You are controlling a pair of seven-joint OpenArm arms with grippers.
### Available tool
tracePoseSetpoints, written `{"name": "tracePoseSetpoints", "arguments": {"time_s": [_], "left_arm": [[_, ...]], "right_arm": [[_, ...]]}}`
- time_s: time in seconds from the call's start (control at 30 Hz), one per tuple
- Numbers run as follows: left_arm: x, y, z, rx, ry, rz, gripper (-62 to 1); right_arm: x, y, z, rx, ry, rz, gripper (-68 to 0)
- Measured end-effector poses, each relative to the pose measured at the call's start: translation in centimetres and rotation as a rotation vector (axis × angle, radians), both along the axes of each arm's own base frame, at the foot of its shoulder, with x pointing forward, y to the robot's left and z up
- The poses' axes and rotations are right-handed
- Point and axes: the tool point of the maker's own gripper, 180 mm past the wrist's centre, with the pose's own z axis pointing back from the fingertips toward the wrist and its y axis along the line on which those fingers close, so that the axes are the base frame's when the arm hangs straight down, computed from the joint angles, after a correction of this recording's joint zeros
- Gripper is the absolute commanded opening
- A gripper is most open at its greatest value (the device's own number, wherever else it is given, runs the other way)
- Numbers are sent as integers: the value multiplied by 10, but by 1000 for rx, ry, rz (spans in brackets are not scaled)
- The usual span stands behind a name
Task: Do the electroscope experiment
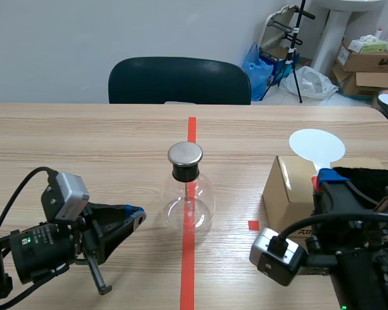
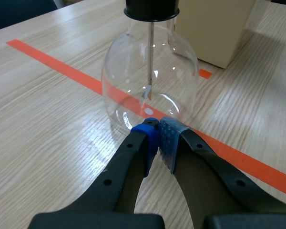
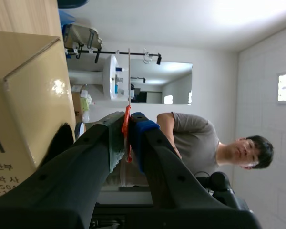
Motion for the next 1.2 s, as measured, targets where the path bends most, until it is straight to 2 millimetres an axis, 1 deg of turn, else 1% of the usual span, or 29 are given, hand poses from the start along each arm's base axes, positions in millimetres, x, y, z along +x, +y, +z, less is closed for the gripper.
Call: {"name": "tracePoseSetpoints", "arguments": {"time_s": [0.07, 0.13, 0.27, 0.3, 0.33, 0.47, 0.53, 0.6, 0.67, 0.7, 0.77, 0.83, 0.97, 1.1, 1.2], "left_arm": [[-3, 5, 11, -44, -36, -2, -577], [-13, 12, 25, -89, -71, -10, -577], [-45, 23, 41, -109, -94, -19, -577], [-55, 24, 43, -100, -91, -25, -570], [-64, 25, 47, -95, -94, -33, -547], [-94, 24, 66, -46, -147, -62, -402], [-110, 21, 79, -33, -177, -96, -316], [-123, 17, 92, -35, -196, -121, -180], [-135, 13, 103, -39, -194, -151, -19], [-140, 10, 107, -47, -184, -168, 14], [-147, 6, 114, -69, -171, -181, 14], [-148, 5, 117, -75, -174, -176, 14], [-143, 6, 116, -74, -176, -144, 14], [-140, 8, 114, -75, -178, -131, 14], [-137, 9, 117, -94, -179, -113, 14]], "right_arm": [[0, -4, -2, 13, 12, 4, -665], [0, -9, -3, 22, 20, -2, -665], [0, -20, -4, 51, 35, -8, -665], [-1, -22, -5, 57, 38, -11, -665], [-1, -22, -5, 65, 42, -7, -665], [-2, -18, -6, 82, 43, -8, -665], [-1, -16, -5, 90, 40, -3, -665], [-1, -17, -6, 97, 39, -15, -665], [-2, -16, -9, 96, 48, -17, -665], [-3, -16, -12, 96, 57, -16, -665], [-6, -14, -19, 95, 75, -8, -665], [-8, -13, -25, 96, 93, -6, -665], [-11, -17, -35, 97, 118, -25, -665], [-16, -16, -47, 93, 152, -17, -665], [-17, -16, -51, 92, 163, -19, -665]]}}
